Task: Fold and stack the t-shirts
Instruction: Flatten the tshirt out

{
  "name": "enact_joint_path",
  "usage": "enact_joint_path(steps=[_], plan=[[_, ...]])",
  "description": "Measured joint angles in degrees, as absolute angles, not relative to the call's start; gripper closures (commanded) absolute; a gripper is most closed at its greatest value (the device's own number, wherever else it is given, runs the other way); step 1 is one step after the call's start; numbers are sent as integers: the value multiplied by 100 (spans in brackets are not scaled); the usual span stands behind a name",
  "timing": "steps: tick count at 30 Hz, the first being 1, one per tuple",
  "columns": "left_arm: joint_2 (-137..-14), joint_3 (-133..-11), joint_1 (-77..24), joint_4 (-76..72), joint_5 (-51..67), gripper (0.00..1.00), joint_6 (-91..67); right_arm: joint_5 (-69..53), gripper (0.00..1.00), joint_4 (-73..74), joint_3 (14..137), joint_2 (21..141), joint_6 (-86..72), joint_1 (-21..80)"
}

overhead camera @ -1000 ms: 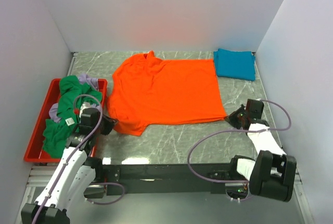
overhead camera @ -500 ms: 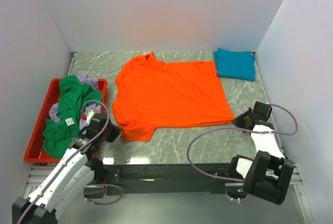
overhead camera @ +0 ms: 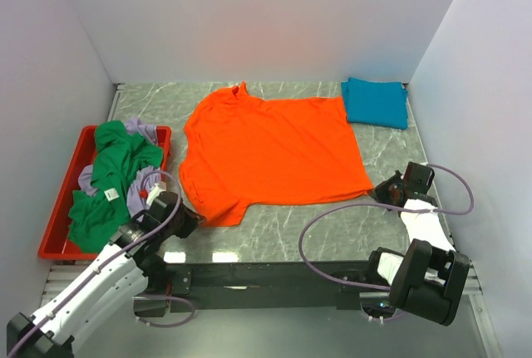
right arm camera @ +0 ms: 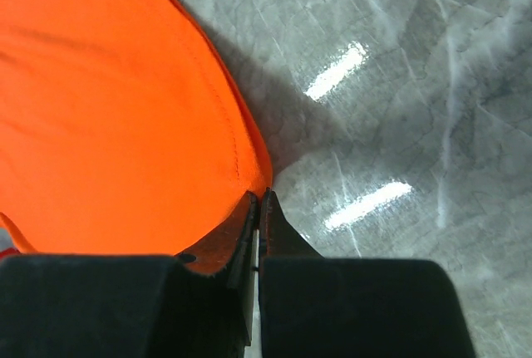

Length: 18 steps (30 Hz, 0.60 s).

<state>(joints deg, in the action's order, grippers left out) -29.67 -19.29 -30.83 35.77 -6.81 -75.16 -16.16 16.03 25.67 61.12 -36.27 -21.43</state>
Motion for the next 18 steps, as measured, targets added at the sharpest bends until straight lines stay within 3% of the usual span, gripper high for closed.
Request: enact_joint_path(steps=[18], plan=[[-5081, -3503, -3190, 3387, -1640, 99, -7400, -2145, 100, 1227, 2674, 6230, -3618, -2147]])
